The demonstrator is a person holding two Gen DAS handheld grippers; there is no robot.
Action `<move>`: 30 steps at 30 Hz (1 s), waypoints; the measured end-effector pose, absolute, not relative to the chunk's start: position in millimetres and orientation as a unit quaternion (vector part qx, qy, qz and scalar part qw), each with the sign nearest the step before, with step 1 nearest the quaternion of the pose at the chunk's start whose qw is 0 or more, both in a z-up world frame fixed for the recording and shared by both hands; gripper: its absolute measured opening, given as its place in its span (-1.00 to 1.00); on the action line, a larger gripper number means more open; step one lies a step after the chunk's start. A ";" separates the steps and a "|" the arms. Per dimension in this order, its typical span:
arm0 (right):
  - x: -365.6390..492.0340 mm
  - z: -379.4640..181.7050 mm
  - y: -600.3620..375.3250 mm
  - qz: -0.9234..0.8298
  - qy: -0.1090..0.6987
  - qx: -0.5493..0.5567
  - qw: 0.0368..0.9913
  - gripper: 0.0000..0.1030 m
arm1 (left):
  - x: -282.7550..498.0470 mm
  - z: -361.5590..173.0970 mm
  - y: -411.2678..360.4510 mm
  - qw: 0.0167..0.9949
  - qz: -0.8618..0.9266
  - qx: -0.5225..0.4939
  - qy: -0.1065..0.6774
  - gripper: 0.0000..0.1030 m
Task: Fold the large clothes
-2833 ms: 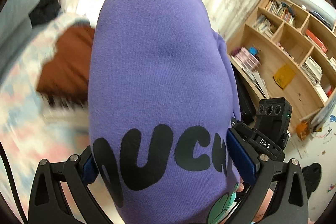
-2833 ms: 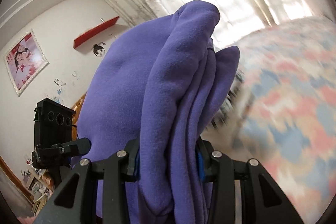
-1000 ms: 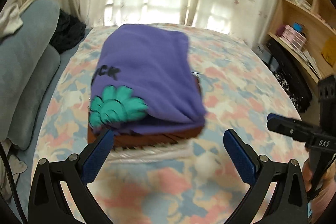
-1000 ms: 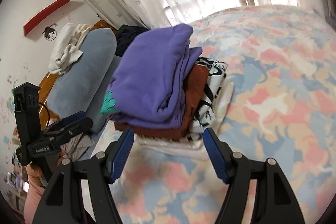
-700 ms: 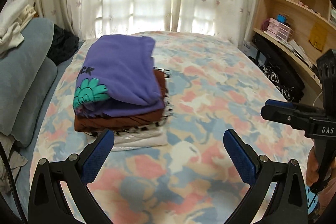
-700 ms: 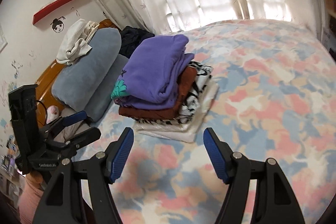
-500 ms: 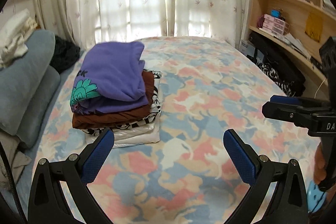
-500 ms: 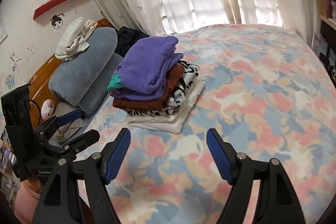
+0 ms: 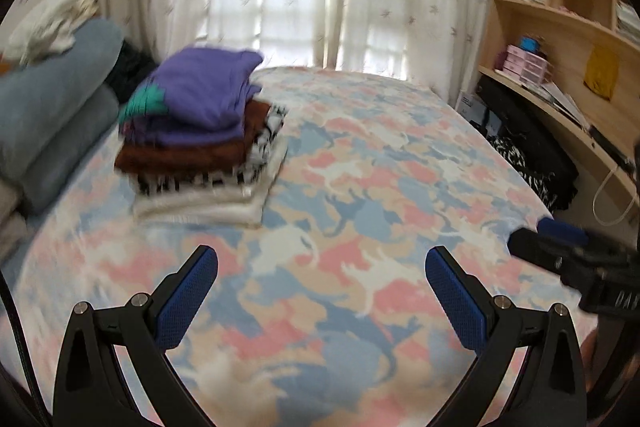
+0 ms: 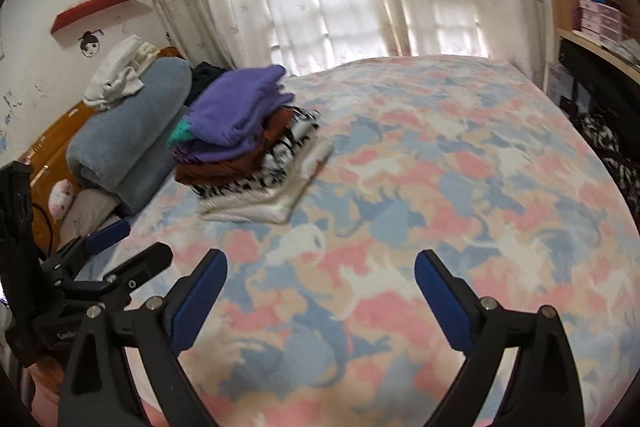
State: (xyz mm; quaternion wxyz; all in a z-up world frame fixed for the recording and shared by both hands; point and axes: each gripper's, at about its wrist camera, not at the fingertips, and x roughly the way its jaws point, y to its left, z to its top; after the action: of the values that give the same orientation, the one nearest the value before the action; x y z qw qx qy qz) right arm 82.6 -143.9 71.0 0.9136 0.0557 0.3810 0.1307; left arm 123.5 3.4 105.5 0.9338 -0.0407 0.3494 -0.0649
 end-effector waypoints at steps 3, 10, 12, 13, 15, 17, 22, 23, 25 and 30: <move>63.1 55.0 -152.1 0.112 0.379 0.053 0.917 0.85 | 111.6 90.5 -2.1 0.930 -0.056 -0.051 0.359 1.00; 36.9 38.6 -165.9 0.089 0.380 0.065 0.919 0.85 | 88.7 70.8 -12.0 0.927 -0.025 -0.039 0.371 1.00; 33.5 33.0 -166.0 0.085 0.389 0.059 0.915 0.85 | 83.9 69.3 -15.2 0.927 -0.027 -0.036 0.373 1.00; 32.5 29.6 -166.1 0.085 0.394 0.059 0.913 0.85 | 82.0 69.9 -16.5 0.927 -0.029 -0.037 0.373 1.00; 30.9 24.4 -165.8 0.088 0.403 0.062 0.909 0.85 | 80.4 69.2 -18.9 0.924 -0.036 -0.041 0.378 1.00; 28.2 20.3 -164.0 0.093 0.406 0.065 0.907 0.85 | 78.5 68.1 -22.8 0.922 -0.040 -0.041 0.382 1.00; 21.1 18.2 -160.8 0.086 0.403 0.060 0.909 0.85 | 74.0 66.8 -31.3 0.925 -0.032 -0.022 0.378 0.99; 20.2 18.2 -161.5 0.087 0.403 0.062 0.909 0.85 | 73.5 66.6 -32.4 0.925 -0.030 -0.019 0.377 1.00; 19.8 18.7 -161.8 0.087 0.402 0.065 0.909 0.85 | 74.3 65.6 -32.2 0.925 -0.030 -0.021 0.379 0.99; 19.6 18.5 -162.6 0.087 0.403 0.065 0.909 0.85 | 74.9 62.1 -34.2 0.921 -0.028 -0.024 0.388 0.99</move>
State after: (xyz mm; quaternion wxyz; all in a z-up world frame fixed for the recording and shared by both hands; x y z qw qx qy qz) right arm 19.6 -162.6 18.5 0.9089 0.0647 0.4026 0.0875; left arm 74.9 -34.2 62.1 0.9210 -0.0238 0.3878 -0.0282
